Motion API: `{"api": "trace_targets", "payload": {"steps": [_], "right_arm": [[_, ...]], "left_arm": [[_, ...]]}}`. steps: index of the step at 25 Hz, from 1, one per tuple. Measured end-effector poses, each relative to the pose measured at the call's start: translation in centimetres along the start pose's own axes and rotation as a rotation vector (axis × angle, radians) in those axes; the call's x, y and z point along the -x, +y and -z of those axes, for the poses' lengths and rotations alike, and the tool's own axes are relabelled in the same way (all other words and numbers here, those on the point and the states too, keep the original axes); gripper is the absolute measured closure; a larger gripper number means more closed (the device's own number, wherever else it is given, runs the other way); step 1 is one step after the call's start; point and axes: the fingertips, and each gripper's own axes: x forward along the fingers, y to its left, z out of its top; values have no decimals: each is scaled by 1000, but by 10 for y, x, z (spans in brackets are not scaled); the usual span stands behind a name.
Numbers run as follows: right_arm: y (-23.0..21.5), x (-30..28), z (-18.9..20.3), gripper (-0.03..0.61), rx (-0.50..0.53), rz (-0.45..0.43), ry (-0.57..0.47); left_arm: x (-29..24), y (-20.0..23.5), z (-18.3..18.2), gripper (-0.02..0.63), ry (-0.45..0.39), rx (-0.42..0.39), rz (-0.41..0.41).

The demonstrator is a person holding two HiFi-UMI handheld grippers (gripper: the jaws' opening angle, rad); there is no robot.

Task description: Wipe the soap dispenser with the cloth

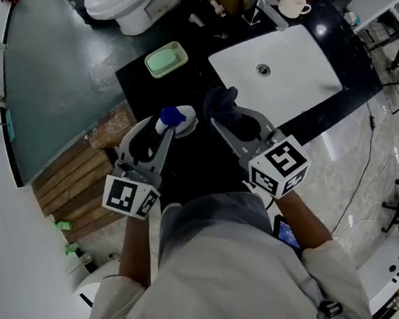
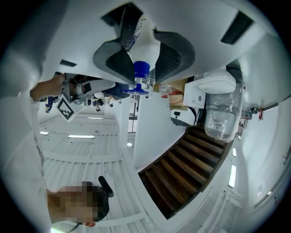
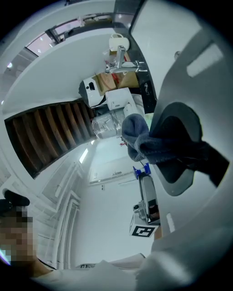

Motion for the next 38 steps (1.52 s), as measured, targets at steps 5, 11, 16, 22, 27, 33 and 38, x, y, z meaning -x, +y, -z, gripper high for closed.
{"api": "trace_targets", "payload": {"steps": [5, 11, 16, 22, 27, 33, 38], "right_arm": [[6, 11, -4, 502, 41, 59, -27], [35, 23, -3, 503, 38, 108, -56], [69, 28, 1, 503, 46, 110, -67], [109, 40, -4, 509, 80, 136, -98], [140, 57, -11, 512, 127, 157, -119], [161, 80, -12, 512, 140, 203, -152], [179, 99, -8, 512, 153, 233, -159]], "left_arm": [[9, 1, -6, 471, -49, 5, -10], [32, 6, -16, 557, -49, 13, -61], [58, -12, -25, 606, -40, 16, 1], [90, -35, -24, 607, 6, 25, 46], [109, -48, -31, 607, 10, 31, 64], [125, -60, -27, 608, 14, -4, 81], [146, -70, -26, 607, 11, 11, 95]]}}
